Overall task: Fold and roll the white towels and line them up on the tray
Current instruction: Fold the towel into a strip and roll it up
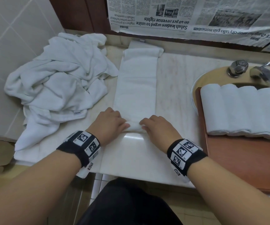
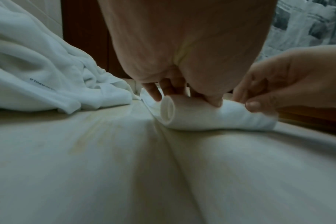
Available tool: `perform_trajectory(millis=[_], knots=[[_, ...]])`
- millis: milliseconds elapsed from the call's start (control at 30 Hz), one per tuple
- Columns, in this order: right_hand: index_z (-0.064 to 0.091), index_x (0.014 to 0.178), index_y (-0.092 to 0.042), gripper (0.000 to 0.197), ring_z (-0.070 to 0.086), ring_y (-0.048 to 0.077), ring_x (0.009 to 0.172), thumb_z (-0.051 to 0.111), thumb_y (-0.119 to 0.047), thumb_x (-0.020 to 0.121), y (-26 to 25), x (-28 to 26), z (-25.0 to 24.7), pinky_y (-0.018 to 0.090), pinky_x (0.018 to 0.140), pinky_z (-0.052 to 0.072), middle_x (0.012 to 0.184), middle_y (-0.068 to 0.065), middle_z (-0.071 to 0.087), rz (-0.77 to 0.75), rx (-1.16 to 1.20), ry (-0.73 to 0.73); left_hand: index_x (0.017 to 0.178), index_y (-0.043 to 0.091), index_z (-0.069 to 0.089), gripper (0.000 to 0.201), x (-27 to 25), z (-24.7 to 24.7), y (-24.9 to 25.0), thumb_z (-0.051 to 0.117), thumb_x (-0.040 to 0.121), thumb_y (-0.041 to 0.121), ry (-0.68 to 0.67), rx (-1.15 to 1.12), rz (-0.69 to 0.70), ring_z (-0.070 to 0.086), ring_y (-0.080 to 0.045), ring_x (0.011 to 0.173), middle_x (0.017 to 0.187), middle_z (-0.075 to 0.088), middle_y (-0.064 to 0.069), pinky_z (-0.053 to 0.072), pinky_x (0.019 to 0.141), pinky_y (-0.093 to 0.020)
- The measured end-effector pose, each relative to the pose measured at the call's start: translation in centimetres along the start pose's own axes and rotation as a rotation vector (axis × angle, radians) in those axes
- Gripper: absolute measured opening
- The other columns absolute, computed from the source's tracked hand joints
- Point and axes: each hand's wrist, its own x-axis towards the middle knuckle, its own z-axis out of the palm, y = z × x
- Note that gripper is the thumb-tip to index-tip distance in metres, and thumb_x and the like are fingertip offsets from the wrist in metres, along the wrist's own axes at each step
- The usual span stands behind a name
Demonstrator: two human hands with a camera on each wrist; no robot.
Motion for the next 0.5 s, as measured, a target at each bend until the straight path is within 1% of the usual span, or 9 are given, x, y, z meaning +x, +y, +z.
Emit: perform_trajectory(millis=[67,100,133,200,300,367,400,433,500], knots=[[0.06,0.133,-0.019,0.039,0.053,0.034,0.116,0.056,-0.013,0.095,-0.4,-0.1,0.7,0.042,0.086,0.053,0.137,0.012,0.052,0.027,-0.086,0.013,0.101,0.027,0.078,0.042,0.9,-0.9,-0.3,0.049,0.099,0.057,-0.043,-0.061,-0.04,0.056,-0.021,0.093,0.092,0.071,0.004,0.047,0.081,-0.04],[0.06,0.134,-0.016,0.043,0.052,0.037,0.121,0.061,-0.013,0.091,-0.7,-0.3,1.0,0.044,0.087,0.055,0.142,0.017,0.05,0.038,-0.137,0.033,0.1,0.026,0.078,0.037,1.3,-1.2,-0.4,0.056,0.097,0.056,-0.024,-0.096,-0.06,0.057,-0.019,0.092,0.089,0.072,0.004,0.048,0.08,-0.039],[0.061,0.133,-0.013,0.047,0.052,0.039,0.122,0.067,-0.015,0.086,-1.0,-0.4,1.3,0.046,0.087,0.055,0.141,0.02,0.051,0.051,-0.182,0.071,0.098,0.025,0.077,0.034,1.5,-1.2,-0.4,0.06,0.096,0.055,0.009,-0.105,-0.078,0.058,-0.02,0.091,0.089,0.072,0.004,0.049,0.079,-0.039],[0.065,0.126,-0.014,0.052,0.056,0.038,0.113,0.077,-0.016,0.075,-1.3,-0.1,1.7,0.045,0.081,0.052,0.129,0.018,0.058,0.081,-0.259,0.156,0.093,0.021,0.075,0.031,2.0,-0.9,-0.1,0.067,0.093,0.05,0.1,-0.05,-0.098,0.056,-0.026,0.09,0.089,0.068,-0.001,0.051,0.077,-0.043],[0.069,0.114,-0.015,0.048,0.051,0.028,0.09,0.079,-0.008,0.067,-0.9,0.8,1.9,0.034,0.067,0.041,0.101,0.006,0.056,0.043,-0.276,0.229,0.075,0.01,0.066,0.03,1.5,0.6,1.1,0.07,0.093,0.034,0.25,0.061,-0.055,0.052,-0.032,0.072,0.077,0.058,-0.01,0.051,0.06,-0.047],[0.068,0.102,-0.014,0.033,0.047,0.025,0.082,0.078,-0.008,0.071,-0.2,1.6,1.5,0.032,0.063,0.037,0.091,0.002,0.053,-0.002,-0.25,0.209,0.073,0.009,0.065,0.033,0.9,1.5,1.4,0.065,0.094,0.035,0.307,0.059,-0.005,0.052,-0.031,0.07,0.077,0.059,-0.01,0.05,0.057,-0.045],[0.068,0.098,-0.014,0.027,0.048,0.025,0.081,0.078,-0.01,0.074,0.2,2.0,1.2,0.033,0.062,0.04,0.089,0.002,0.053,-0.024,-0.228,0.198,0.078,0.01,0.067,0.031,0.6,1.7,1.3,0.069,0.09,0.038,0.302,0.057,0.0,0.054,-0.032,0.073,0.082,0.061,-0.009,0.05,0.058,-0.043],[0.067,0.098,-0.014,0.022,0.05,0.026,0.081,0.077,-0.013,0.078,0.5,2.2,0.9,0.036,0.064,0.046,0.089,0.002,0.056,-0.043,-0.194,0.182,0.085,0.011,0.07,0.03,0.3,1.7,1.1,0.076,0.085,0.04,0.288,0.058,0.001,0.056,-0.033,0.077,0.089,0.064,-0.008,0.049,0.06,-0.041],[0.065,0.108,-0.014,0.02,0.054,0.027,0.088,0.07,-0.02,0.09,0.9,2.6,-0.2,0.039,0.074,0.051,0.095,0.001,0.061,-0.049,-0.119,0.119,0.097,0.014,0.073,0.033,0.2,1.6,0.2,0.083,0.079,0.04,0.287,0.064,0.01,0.057,-0.033,0.085,0.099,0.064,-0.007,0.046,0.063,-0.039]])
